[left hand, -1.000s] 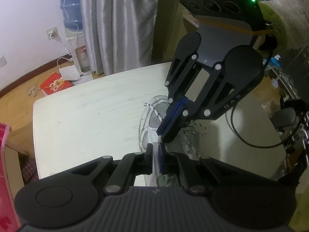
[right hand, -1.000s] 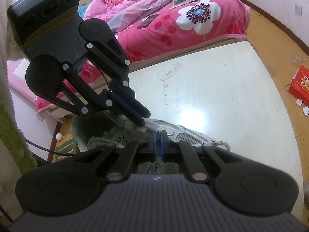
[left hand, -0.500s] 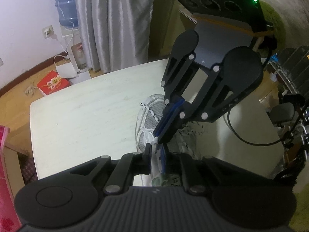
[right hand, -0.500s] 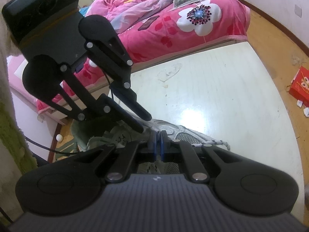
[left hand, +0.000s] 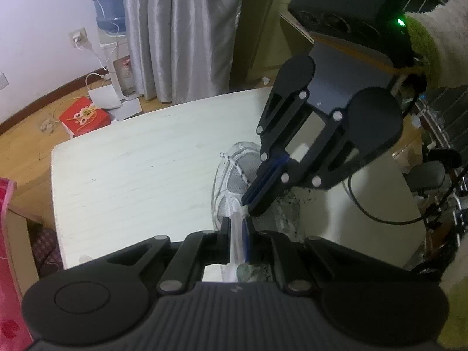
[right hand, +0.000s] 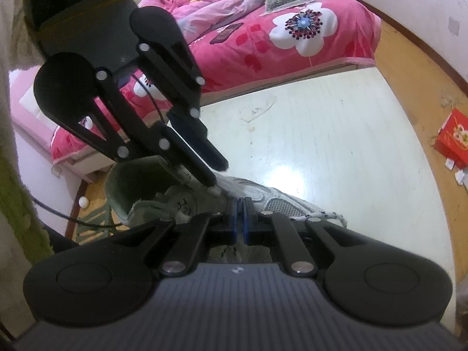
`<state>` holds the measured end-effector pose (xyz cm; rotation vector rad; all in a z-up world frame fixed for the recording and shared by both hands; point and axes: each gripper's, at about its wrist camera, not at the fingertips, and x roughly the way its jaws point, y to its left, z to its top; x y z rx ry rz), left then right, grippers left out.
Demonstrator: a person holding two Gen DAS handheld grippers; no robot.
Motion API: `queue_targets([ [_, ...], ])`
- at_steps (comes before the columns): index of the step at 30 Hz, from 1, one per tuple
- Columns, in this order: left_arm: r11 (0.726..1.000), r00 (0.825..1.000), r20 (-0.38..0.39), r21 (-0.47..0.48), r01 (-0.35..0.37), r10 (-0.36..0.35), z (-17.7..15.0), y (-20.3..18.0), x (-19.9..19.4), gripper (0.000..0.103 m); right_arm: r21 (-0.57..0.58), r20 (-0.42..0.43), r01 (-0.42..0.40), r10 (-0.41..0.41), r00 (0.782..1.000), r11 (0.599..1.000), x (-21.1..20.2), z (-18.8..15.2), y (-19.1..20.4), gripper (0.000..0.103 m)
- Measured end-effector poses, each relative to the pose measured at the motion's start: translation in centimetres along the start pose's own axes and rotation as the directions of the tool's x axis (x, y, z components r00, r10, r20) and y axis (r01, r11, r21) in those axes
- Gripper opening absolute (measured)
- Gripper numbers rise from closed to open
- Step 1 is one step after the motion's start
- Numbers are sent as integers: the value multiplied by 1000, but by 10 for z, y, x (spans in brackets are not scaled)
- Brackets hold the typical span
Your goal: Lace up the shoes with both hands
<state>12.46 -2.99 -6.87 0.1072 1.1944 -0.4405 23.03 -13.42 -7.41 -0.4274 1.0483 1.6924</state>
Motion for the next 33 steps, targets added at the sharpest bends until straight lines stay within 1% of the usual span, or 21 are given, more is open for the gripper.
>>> queue_targets([
  [3,1000,1000,-15,16,-9,10,-1,-2,2,8,86,10,-18,17,1000,996,-1,-2,-7,3],
  [6,998,999,-22,51,-36,37,-2,-8,7,8,160,21,-37,34,999,986,-2,-4,-12,3],
  [10,997,999,-19,69,-44,45,1,-11,11,7,276,39,-76,68,997,958,-2,-9,-22,3],
  [14,994,998,-20,99,-51,53,2,-15,13,5,390,62,-121,105,993,913,-2,-14,-34,3],
  [18,990,998,-27,129,-59,63,2,-20,15,5,495,83,-156,132,988,855,0,-21,-43,3],
  [20,989,997,-30,133,-62,67,2,-21,16,5,523,87,-162,137,987,837,1,-23,-45,3],
  [25,987,997,-35,149,-69,75,3,-24,19,5,606,105,-189,158,982,772,5,-29,-52,3],
  [26,986,996,-37,153,-70,76,3,-24,20,5,614,106,-191,160,982,766,6,-29,-52,3],
  [29,983,996,-40,165,-75,83,3,-25,21,5,609,103,-185,155,983,771,7,-29,-50,3],
  [33,985,996,-36,154,-81,87,1,-32,34,5,606,107,-186,152,983,773,7,-28,-49,3],
])
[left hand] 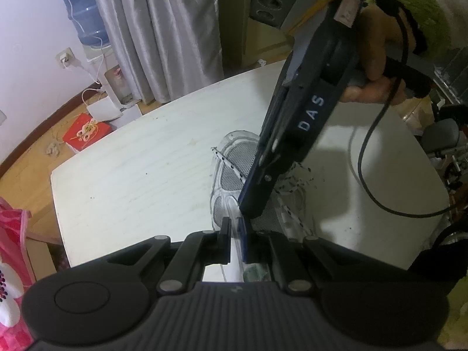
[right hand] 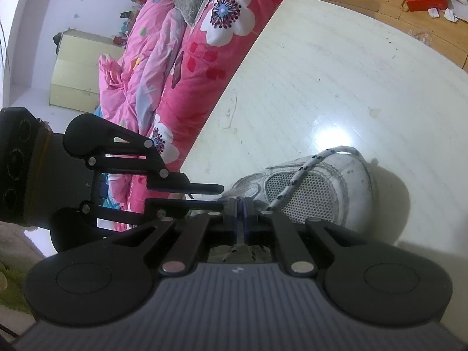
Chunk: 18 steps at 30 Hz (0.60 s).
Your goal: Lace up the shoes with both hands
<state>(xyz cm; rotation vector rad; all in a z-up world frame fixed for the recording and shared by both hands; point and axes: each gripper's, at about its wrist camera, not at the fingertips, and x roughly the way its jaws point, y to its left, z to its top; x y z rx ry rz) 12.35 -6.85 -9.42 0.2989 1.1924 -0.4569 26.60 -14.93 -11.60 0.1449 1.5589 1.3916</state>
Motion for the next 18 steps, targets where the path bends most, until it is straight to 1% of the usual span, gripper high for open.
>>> queue_targets([
  [5,1000,1000,7,-17,16,-16,-3,-1,-1,2,-39,8,16,-16,1000,999,1,0,4,3],
  [7,1000,1000,15,-22,20,-20,-6,-1,-3,2,-74,16,35,-34,999,997,-1,-2,8,3],
  [8,999,1000,18,-27,20,-20,-7,-1,-5,2,-102,25,51,-48,999,993,-4,-4,10,5],
  [9,999,1000,19,-33,21,-21,-8,-1,-6,2,-141,38,75,-71,997,987,-6,-6,15,6],
  [12,999,999,32,-31,19,-18,-11,-2,-12,1,-285,77,175,-159,984,943,-18,-12,32,6],
  [14,999,999,38,-31,21,-20,-13,-2,-15,1,-343,114,261,-236,965,902,-28,-15,38,6],
  [16,1000,999,46,-26,17,-16,-14,-4,-17,1,-381,142,338,-307,941,860,-33,-15,39,6],
  [18,1000,998,56,-22,9,-8,-16,-6,-20,1,-412,153,392,-361,920,823,-34,-14,38,6],
])
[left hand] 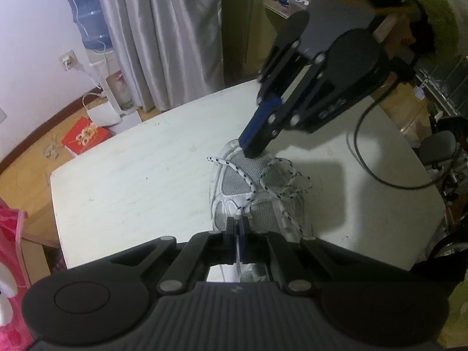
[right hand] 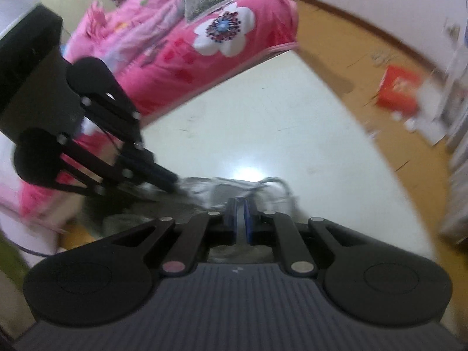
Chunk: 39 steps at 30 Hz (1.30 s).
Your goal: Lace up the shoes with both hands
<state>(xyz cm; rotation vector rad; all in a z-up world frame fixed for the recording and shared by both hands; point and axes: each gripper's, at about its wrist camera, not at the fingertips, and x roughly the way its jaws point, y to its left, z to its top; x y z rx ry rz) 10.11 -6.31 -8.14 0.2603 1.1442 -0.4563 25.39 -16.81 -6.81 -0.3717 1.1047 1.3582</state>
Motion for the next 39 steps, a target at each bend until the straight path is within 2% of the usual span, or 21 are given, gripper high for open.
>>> queue_targets([
  [6,1000,1000,15,-24,-1,2,-6,2,-11,1,-138,-74,87,-98,992,987,23,3,7,4],
  [11,1000,1000,11,-28,-5,5,-9,6,-22,1,-101,-89,97,-106,990,990,23,3,2,4],
  [14,999,1000,1,-41,-11,11,-14,9,-32,1,-119,-97,109,-120,988,987,26,2,4,4],
  [19,994,1000,-11,-109,-23,22,-19,26,-49,1,-104,-99,114,-125,987,988,26,1,4,3],
  [22,982,1000,15,-190,-9,12,-21,36,-58,1,-89,-96,118,-127,987,989,24,-1,4,3],
  [28,948,995,95,-317,5,26,-22,48,-56,2,-7,-37,93,-93,995,996,10,-4,-3,4],
  [29,943,994,105,-333,9,27,-23,50,-56,2,-8,-27,102,-102,994,995,7,-4,-4,7],
  [32,921,991,126,-390,8,45,-26,56,-57,2,-12,-15,136,-136,991,991,1,0,-9,24],
  [33,910,990,132,-415,12,47,-28,59,-58,2,-7,-16,146,-146,989,989,1,2,-12,25],
  [36,860,990,136,-509,34,41,-35,69,-57,3,71,-12,144,-143,990,987,-1,11,-28,26],
  [39,794,994,109,-607,42,30,-49,78,-55,5,279,11,72,-78,997,958,-2,16,-49,28],
])
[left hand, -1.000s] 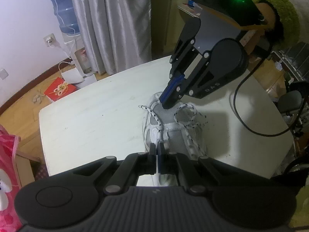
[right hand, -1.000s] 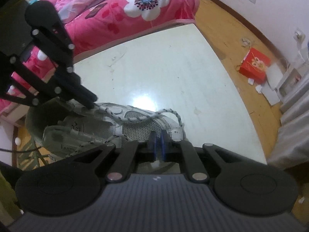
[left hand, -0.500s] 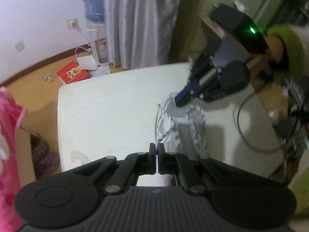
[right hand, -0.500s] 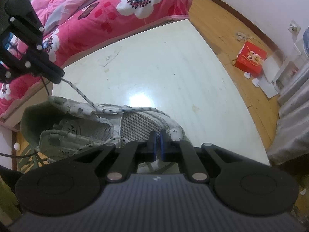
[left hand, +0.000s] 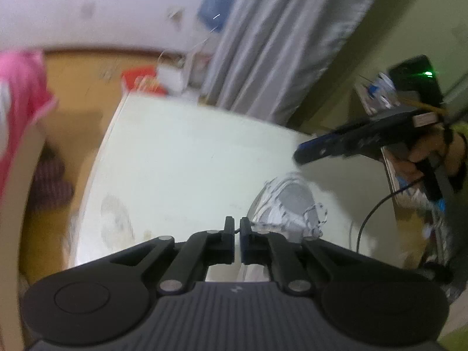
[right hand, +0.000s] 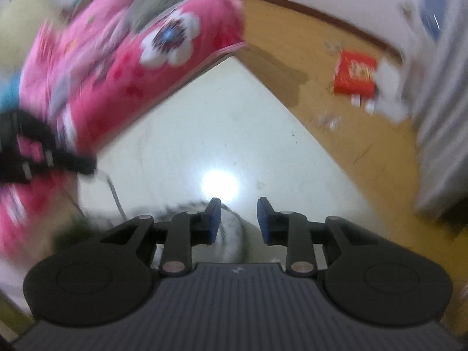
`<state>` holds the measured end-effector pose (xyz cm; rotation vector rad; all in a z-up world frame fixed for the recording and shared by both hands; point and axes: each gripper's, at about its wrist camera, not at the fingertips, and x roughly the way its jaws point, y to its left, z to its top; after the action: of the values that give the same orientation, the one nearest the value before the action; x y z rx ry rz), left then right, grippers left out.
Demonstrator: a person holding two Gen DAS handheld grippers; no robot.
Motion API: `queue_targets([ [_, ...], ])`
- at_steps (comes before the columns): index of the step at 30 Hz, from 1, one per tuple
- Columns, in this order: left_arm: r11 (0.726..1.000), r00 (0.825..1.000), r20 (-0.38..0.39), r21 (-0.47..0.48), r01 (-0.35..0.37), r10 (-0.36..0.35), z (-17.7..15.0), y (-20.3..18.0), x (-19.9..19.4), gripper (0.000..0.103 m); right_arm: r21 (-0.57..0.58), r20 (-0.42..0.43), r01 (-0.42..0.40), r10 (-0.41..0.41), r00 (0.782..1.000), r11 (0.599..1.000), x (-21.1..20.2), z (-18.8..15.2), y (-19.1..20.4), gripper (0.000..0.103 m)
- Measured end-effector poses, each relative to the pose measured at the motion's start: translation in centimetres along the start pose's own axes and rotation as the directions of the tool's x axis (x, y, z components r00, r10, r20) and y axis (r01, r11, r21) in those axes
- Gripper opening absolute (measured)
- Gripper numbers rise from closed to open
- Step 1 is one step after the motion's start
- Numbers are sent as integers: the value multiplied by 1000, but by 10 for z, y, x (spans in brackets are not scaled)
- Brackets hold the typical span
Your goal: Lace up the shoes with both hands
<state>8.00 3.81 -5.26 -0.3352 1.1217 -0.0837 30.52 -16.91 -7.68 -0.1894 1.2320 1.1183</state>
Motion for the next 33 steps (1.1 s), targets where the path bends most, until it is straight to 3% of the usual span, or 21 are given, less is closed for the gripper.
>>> queue_targets([
  [4,990,1000,-4,-140,-29,29,-9,23,-7,21,257,30,-72,66,997,964,-2,-3,-18,29],
  [7,948,1000,6,-318,29,-28,-12,42,-10,23,333,60,-73,56,997,940,-6,-15,-18,31],
  [9,888,995,25,-448,98,-97,-16,54,-11,24,398,82,-82,54,995,914,-9,-25,-18,33],
  [12,750,975,73,-628,208,-209,-24,62,-10,29,502,119,-114,63,991,857,-12,-42,-19,34],
  [14,711,973,88,-669,216,-213,-30,56,-12,36,559,145,-128,56,988,819,-16,-53,-18,35],
  [17,730,980,84,-656,192,-182,-33,38,-13,45,618,182,-155,52,982,771,-20,-67,-17,39],
  [20,794,985,42,-586,159,-166,-24,17,3,48,659,204,-181,58,977,730,-21,-81,-16,40],
  [24,874,996,-19,-482,63,-82,-12,-11,24,48,688,217,-192,54,975,700,-25,-94,-21,40],
  [27,880,999,-20,-474,24,-39,-11,-25,31,45,724,251,-222,50,967,653,-29,-102,-31,40],
  [33,858,999,-27,-512,-31,20,-8,-25,43,30,743,262,-243,64,963,623,-26,-109,-46,40],
])
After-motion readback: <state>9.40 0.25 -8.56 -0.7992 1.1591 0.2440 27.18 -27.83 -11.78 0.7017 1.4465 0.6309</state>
